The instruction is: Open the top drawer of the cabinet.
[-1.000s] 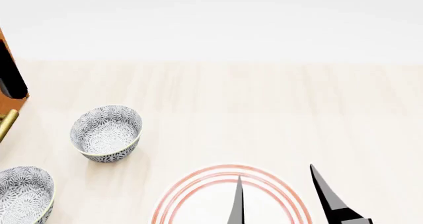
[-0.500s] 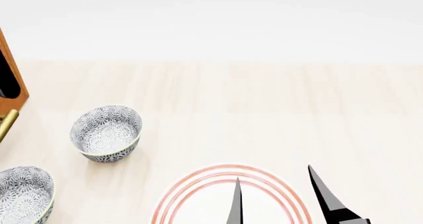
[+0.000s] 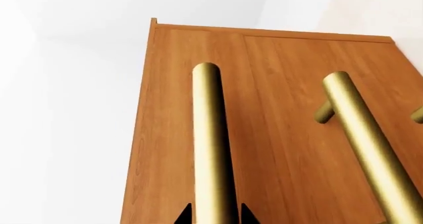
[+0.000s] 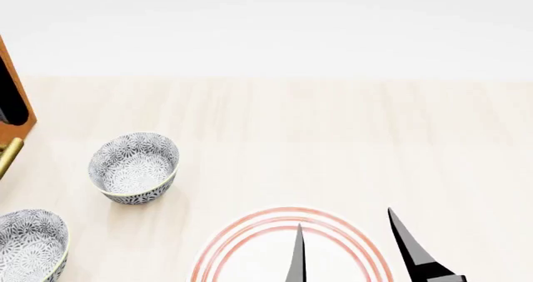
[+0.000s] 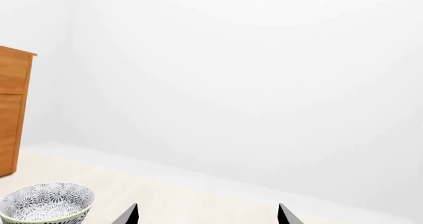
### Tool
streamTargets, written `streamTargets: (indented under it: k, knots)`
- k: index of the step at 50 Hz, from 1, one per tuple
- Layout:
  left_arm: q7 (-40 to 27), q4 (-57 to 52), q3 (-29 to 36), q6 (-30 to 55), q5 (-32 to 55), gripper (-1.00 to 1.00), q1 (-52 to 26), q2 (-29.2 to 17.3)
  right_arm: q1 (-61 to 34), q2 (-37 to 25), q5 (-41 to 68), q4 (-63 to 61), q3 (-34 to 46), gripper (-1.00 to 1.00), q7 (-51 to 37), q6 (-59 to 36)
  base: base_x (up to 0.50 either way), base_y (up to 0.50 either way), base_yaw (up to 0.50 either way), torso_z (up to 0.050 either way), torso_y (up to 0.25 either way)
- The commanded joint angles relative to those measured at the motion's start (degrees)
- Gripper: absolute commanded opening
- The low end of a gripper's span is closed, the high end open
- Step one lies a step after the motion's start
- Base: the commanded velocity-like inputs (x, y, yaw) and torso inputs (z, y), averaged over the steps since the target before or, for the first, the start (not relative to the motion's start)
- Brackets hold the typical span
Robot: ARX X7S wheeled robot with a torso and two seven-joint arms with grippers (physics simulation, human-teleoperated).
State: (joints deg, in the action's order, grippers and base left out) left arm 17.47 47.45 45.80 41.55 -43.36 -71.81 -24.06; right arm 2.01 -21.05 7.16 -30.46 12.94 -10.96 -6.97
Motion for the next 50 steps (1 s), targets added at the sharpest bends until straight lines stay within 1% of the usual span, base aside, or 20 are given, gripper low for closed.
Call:
streamTargets:
  k: [1, 5, 11, 15, 23, 33, 50]
  knots:
    - [-0.14, -1.86, 0.25, 0.22, 1.24, -1.00, 0.19, -0.01, 0.05, -0.21, 0.13, -0.02, 0.06, 1.00, -0.21, 0.08, 0.00, 0.00, 0.00, 0.000, 0.000]
    - [0.38, -3.62, 0.27, 0.56, 1.10, -1.00, 0.48, -0.28, -0.01, -0.28, 0.16, -0.10, 0.09, 1.00, -0.29, 0.01, 0.00, 0.00, 0.00, 0.000, 0.000]
    - [2.21, -9.54, 0.81, 1.77, 0.09, -1.00, 1.72, -1.37, 0.06, -0.35, 0.28, -0.07, 0.11, 1.00, -0.34, 0.19, 0.00, 0.00, 0.00, 0.000, 0.000]
    - [4.27, -15.49, 1.35, 2.90, -0.84, -1.00, 2.92, -2.30, 0.13, -0.47, 0.41, -0.14, 0.20, 1.00, -0.28, 0.26, 0.00, 0.00, 0.00, 0.000, 0.002]
    - [6.15, -21.70, 2.47, 3.97, -2.48, -1.00, 3.55, -2.70, 0.36, -0.68, 0.65, -0.22, 0.16, 1.00, -0.35, 0.50, 0.00, 0.00, 0.00, 0.000, 0.003]
    - [7.11, -24.54, 3.31, 4.45, -3.28, -1.00, 3.91, -2.08, 0.63, -0.91, 1.44, 0.15, -0.08, 1.00, -0.21, 1.11, 0.00, 0.00, 0.00, 0.000, 0.002]
    - [7.09, -26.09, 3.67, 4.37, -3.57, -1.00, 4.31, -1.67, 0.76, -1.21, 1.79, 0.14, -0.27, 1.00, -0.57, 1.39, 0.00, 0.00, 0.00, 0.000, 0.003]
